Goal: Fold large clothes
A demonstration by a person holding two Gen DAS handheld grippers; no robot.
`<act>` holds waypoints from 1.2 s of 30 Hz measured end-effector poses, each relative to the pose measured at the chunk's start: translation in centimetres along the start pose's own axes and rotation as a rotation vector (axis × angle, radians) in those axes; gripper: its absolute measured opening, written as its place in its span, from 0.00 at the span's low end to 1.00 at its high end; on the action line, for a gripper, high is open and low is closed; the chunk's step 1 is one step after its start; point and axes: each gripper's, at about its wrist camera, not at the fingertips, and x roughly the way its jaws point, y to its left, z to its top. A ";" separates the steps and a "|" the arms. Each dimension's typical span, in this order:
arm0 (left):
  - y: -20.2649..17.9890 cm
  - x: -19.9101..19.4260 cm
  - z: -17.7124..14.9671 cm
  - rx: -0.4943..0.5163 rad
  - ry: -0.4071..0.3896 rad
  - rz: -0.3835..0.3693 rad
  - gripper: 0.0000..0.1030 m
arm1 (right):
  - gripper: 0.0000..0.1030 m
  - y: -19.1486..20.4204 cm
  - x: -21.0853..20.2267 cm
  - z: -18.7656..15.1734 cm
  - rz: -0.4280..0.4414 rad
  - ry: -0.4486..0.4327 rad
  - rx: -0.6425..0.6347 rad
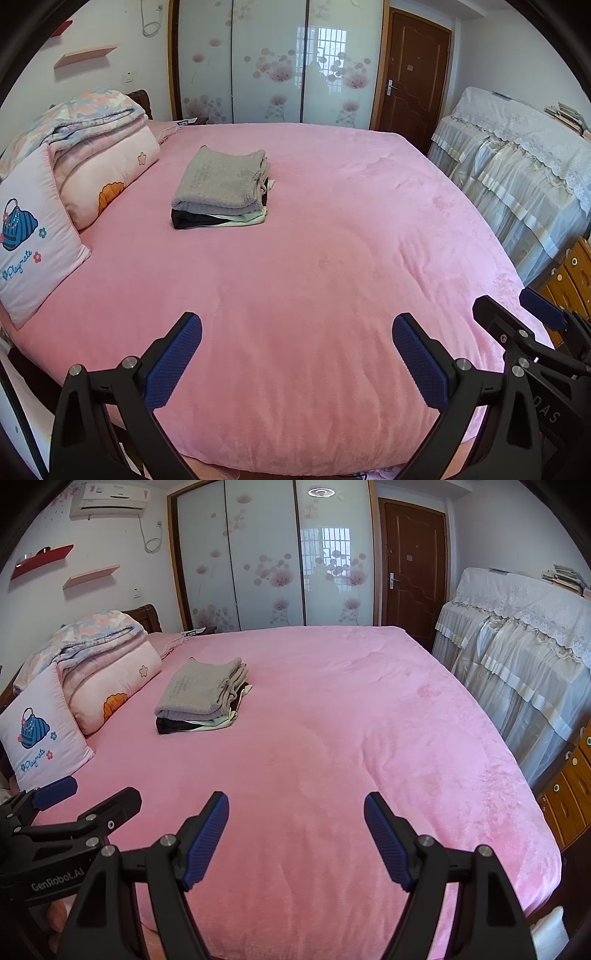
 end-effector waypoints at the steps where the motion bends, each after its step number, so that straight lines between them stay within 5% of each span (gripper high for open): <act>1: -0.1 0.0 -0.1 0.005 0.001 0.000 0.99 | 0.74 -0.1 0.1 0.0 -0.004 0.001 0.000; 36: -0.3 0.5 -0.3 0.014 0.027 0.000 0.99 | 0.74 -0.7 0.3 -0.3 -0.027 0.004 -0.002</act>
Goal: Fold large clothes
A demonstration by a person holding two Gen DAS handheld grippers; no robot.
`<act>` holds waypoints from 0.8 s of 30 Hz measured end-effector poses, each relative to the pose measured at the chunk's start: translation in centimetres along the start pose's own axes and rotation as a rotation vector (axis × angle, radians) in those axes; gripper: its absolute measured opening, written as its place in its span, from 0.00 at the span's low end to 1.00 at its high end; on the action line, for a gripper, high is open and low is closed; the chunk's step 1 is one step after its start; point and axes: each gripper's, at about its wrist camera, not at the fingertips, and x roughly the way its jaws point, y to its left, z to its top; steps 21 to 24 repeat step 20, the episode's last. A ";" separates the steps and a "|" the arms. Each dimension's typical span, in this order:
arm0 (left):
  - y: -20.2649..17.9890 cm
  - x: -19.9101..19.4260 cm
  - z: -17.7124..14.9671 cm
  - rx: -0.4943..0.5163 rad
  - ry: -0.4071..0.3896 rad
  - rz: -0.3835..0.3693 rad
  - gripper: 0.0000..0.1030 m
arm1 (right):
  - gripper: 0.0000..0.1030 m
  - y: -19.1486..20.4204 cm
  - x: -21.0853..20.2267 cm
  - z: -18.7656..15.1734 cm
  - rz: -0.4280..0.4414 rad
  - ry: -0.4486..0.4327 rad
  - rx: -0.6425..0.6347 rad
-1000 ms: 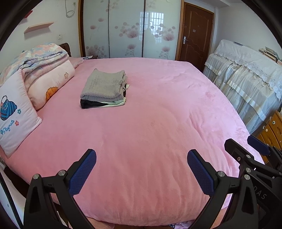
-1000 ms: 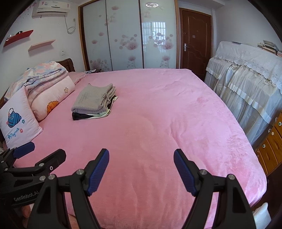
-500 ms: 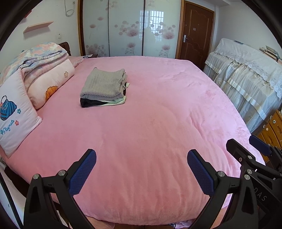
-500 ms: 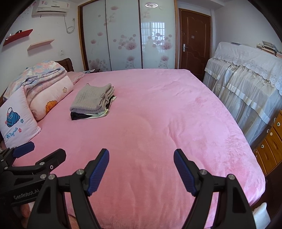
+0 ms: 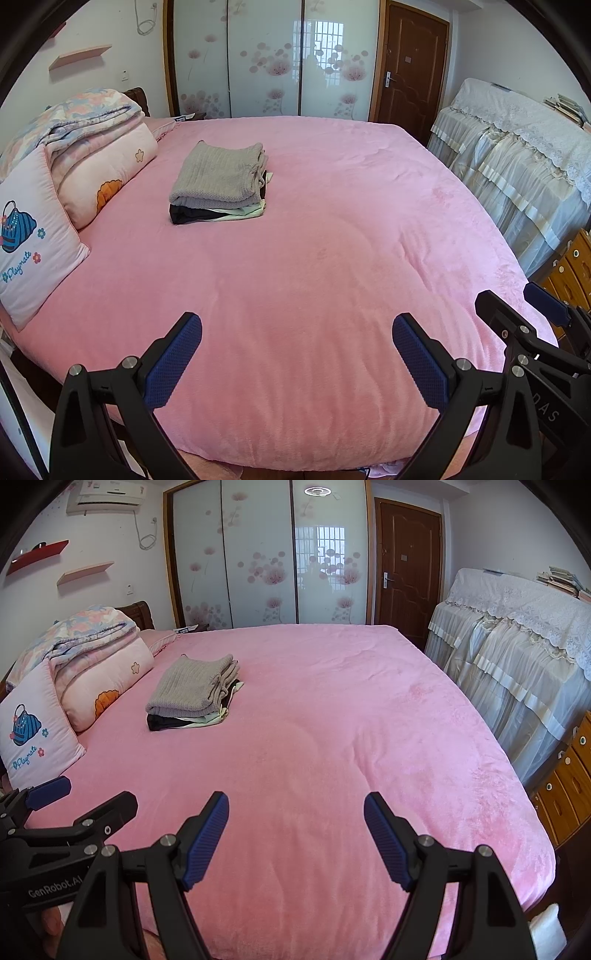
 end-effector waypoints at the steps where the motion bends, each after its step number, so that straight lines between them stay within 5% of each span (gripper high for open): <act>1: 0.0 0.0 0.0 -0.001 0.003 0.000 1.00 | 0.74 0.0 0.0 0.0 0.000 0.000 0.001; 24: 0.4 0.5 -0.4 -0.005 0.019 0.002 0.99 | 0.74 -0.2 0.1 -0.1 0.001 0.002 0.001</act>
